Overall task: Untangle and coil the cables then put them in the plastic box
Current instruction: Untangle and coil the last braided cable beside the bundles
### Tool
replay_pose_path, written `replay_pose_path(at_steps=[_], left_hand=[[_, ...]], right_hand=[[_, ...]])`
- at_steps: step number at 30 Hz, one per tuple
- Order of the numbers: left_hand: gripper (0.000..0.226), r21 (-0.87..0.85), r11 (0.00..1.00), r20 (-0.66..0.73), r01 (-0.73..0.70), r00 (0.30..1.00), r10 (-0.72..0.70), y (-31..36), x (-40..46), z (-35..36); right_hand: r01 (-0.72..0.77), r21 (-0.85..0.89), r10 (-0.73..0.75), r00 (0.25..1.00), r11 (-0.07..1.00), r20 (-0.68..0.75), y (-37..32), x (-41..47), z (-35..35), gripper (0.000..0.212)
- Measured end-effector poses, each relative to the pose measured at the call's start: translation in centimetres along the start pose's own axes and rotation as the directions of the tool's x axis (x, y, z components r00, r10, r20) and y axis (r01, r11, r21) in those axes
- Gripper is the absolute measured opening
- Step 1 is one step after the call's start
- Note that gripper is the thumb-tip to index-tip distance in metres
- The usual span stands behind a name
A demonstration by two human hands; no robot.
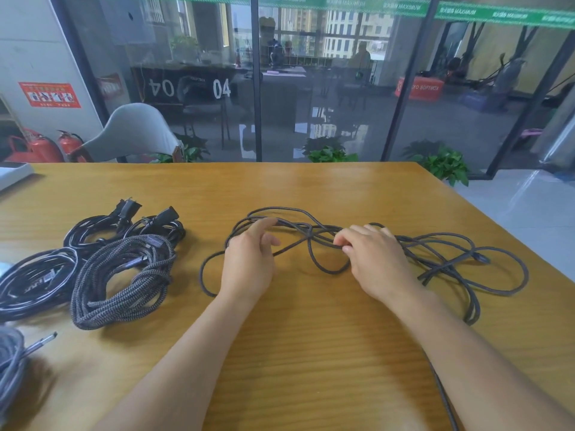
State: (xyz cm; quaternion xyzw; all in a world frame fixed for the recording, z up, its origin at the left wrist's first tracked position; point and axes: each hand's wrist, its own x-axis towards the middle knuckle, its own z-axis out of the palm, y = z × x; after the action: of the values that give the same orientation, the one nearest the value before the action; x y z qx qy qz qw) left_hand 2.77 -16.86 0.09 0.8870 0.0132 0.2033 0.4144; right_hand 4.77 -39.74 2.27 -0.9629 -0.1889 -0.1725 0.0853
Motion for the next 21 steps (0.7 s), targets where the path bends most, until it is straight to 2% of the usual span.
replay_pose_path(at_steps=[4, 6, 8, 9, 11, 13, 16, 19, 21], left_hand=[[0.051, 0.033, 0.990, 0.087, -0.136, 0.987, 0.133, 0.5, -0.4, 0.5], [0.043, 0.047, 0.980, 0.095, -0.192, 0.978, 0.187, 0.6, -0.5, 0.9], [0.034, 0.060, 0.976, 0.066, -0.210, 0.976, 0.206, 0.7, -0.4, 0.9], [0.031, 0.061, 0.975, 0.048, -0.214, 0.976, 0.211, 0.7, -0.4, 0.8], [0.026, 0.050, 0.976, 0.021, -0.213, 0.977, 0.212, 1.0, -0.5, 0.6], [0.024, 0.040, 0.976, 0.018, -0.212, 0.977, 0.211, 1.1, -0.8, 0.5], [0.020, 0.037, 0.979, 0.030, -0.201, 0.979, 0.200, 1.1, -0.9, 0.3], [0.010, 0.101, 0.970, -0.037, -0.220, 0.974, 0.225, 1.2, -0.8, -0.6], [0.005, 0.190, 0.957, -0.101, -0.219, 0.965, 0.241, 1.3, -0.8, -1.4]], right_hand=[[0.110, 0.285, -0.087, 0.992, 0.952, -0.092, -1.1, 0.0, 1.0, 0.016], [0.124, 0.394, -0.079, 0.988, 0.911, -0.129, -1.3, -0.1, 1.5, 0.015], [0.097, 0.455, -0.036, 0.989, 0.885, -0.141, -1.4, 0.0, 1.4, 0.023], [0.094, 0.455, -0.036, 0.990, 0.886, -0.134, -1.4, 0.0, 1.4, 0.032], [0.155, 0.358, -0.127, 0.987, 0.921, -0.101, -1.8, 0.1, 1.3, 0.054], [0.203, 0.278, -0.202, 0.979, 0.939, -0.032, -2.2, 0.1, 1.5, 0.064], [0.166, 0.282, -0.179, 0.984, 0.945, 0.020, -2.0, 0.2, 1.5, 0.051], [0.194, 0.204, -0.187, 0.981, 0.959, -0.052, -1.5, 0.5, 1.0, 0.028], [0.187, 0.159, -0.172, 0.980, 0.969, -0.102, -0.9, 0.8, 1.0, 0.023]])
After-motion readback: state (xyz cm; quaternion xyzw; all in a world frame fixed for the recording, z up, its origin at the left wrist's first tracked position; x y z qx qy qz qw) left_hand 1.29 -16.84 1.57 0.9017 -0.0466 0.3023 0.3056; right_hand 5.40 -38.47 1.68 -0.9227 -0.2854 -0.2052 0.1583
